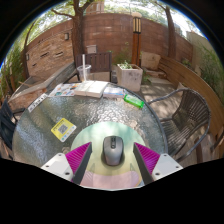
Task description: Arrange mouse
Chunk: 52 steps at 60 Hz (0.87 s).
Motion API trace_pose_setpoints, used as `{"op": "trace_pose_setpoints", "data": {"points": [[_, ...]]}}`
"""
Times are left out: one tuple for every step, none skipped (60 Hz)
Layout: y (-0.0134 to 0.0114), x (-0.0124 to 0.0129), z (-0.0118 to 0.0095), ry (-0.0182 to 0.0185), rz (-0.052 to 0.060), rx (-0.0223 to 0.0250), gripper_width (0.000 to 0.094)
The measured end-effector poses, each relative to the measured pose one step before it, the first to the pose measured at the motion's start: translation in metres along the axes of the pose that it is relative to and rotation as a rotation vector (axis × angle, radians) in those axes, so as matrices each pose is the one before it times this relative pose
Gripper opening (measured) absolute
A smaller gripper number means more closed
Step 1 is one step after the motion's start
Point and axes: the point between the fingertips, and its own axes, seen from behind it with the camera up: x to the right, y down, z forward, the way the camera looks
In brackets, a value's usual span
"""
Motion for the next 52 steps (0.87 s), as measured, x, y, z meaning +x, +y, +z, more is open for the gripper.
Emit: {"op": "trace_pose_setpoints", "data": {"points": [[-0.00258, -0.00188, -0.00826, 0.00152, 0.0001, 0.00560, 0.0856], [-0.00115, -0.00041, -0.00633, 0.00115, -0.0017, 0.00634, 0.0861], [-0.00110, -0.00054, -0.00648, 0.00137, -0.0011, 0.00635, 0.0863], [-0.00112, -0.00085, -0.00653, 0.00087, -0.0016, 0.00674, 0.0859], [-0.00112, -0.00101, -0.00676, 0.00010, -0.0026, 0.00677, 0.0863], [-0.00196, -0.00281, -0.00957, 0.00161, -0.0014, 0.00441, 0.0861], [-0.00126, -0.00085, -0.00733, 0.00242, -0.0025, 0.00625, 0.0863], [-0.00096, -0.00098, -0.00761, 0.00214, -0.0031, 0.00725, 0.0863], [-0.00129, -0.00123, -0.00834, 0.00159, -0.0040, 0.00866, 0.0863], [-0.00105, -0.00123, -0.00886, 0.00116, -0.0042, 0.00998, 0.0861], [-0.00007, -0.00080, -0.01072, 0.00246, -0.0039, 0.00877, 0.0860], [-0.00087, -0.00107, -0.00883, 0.00314, -0.0034, 0.00920, 0.0860], [-0.00029, -0.00082, -0.00927, 0.00332, -0.0042, 0.00876, 0.0860], [0.00006, -0.00104, -0.00935, 0.00221, -0.0045, 0.00741, 0.0858], [0.00066, -0.00088, -0.00955, 0.00239, -0.0050, 0.00500, 0.0855], [0.00152, -0.00069, -0.00937, 0.00270, -0.0048, 0.00328, 0.0856], [0.00177, -0.00080, -0.00929, 0.00377, -0.0039, 0.00297, 0.0858], [0.00103, 0.00001, -0.00963, 0.00295, -0.0034, 0.00270, 0.0859], [0.00135, -0.00099, -0.00826, 0.00301, -0.0030, 0.00376, 0.0858], [0.00139, -0.00063, -0.00814, 0.00233, -0.0024, 0.00328, 0.0856], [0.00211, -0.00087, -0.00859, 0.00157, -0.0022, 0.00191, 0.0858], [0.00234, -0.00059, -0.00779, 0.00184, -0.0016, 0.00102, 0.0856], [0.00248, -0.00048, -0.00904, 0.00378, -0.0020, 0.00138, 0.0856], [0.00173, -0.00005, -0.00922, 0.00165, -0.0004, 0.00108, 0.0855], [0.00178, -0.00040, -0.00710, 0.00136, -0.0006, 0.00078, 0.0857], [0.00204, -0.00006, -0.00714, 0.00093, -0.0004, 0.00098, 0.0858], [0.00148, -0.00036, -0.00716, 0.00047, 0.0004, 0.00210, 0.0857], [0.00144, -0.00003, -0.00665, 0.00104, 0.0006, 0.00283, 0.0857], [0.00296, -0.00202, -0.00614, 0.00171, 0.0005, 0.00343, 0.0857], [0.00137, 0.00002, -0.00563, -0.00018, 0.0003, 0.00023, 0.0857], [0.00115, -0.00043, -0.00464, -0.00016, -0.0007, 0.00050, 0.0857], [0.00133, -0.00057, -0.00487, -0.00076, -0.0013, 0.00155, 0.0856], [0.00033, -0.00005, -0.00421, -0.00019, -0.0011, 0.00349, 0.0859], [0.00048, 0.00004, -0.00416, -0.00013, -0.0005, 0.00292, 0.0857], [0.00057, -0.00018, -0.00376, -0.00039, 0.0000, 0.00166, 0.0858], [0.00262, -0.00068, -0.00415, -0.00034, -0.0007, 0.00232, 0.0855], [0.00100, 0.00027, -0.00406, -0.00019, -0.0012, -0.00046, 0.0856], [0.00084, 0.00024, -0.00313, 0.00136, -0.0031, 0.00042, 0.0858], [0.00052, 0.00014, -0.00286, 0.00258, -0.0046, 0.00142, 0.0858], [0.00055, 0.00066, -0.00275, 0.00284, -0.0050, 0.00140, 0.0856], [0.00077, 0.00048, -0.00222, 0.00144, -0.0032, -0.00023, 0.0853], [0.00081, 0.00025, -0.00194, 0.00019, -0.0018, -0.00112, 0.0855], [0.00056, 0.00028, -0.00179, 0.00058, -0.0017, 0.00001, 0.0857], [0.00118, 0.00107, -0.00099, -0.00007, -0.0009, 0.00163, 0.0857], [0.00002, 0.00005, -0.00155, 0.00014, -0.0002, 0.00141, 0.0856], [0.00005, 0.00003, -0.00110, 0.00017, 0.0012, 0.00161, 0.0856], [0.00018, 0.00011, -0.00099, 0.00053, 0.0023, 0.00061, 0.0856], [0.00029, 0.00027, -0.00079, 0.00018, 0.0024, 0.00025, 0.0856], [0.00072, 0.00136, 0.00059, -0.00120, 0.0027, -0.00033, 0.0857], [0.00011, 0.00016, -0.00035, -0.00066, 0.0023, -0.00105, 0.0856], [0.00070, 0.00076, -0.00053, -0.00072, 0.0032, -0.00113, 0.0857], [0.00011, -0.00007, 0.00001, -0.00023, 0.0012, 0.00072, 0.0855]]}}
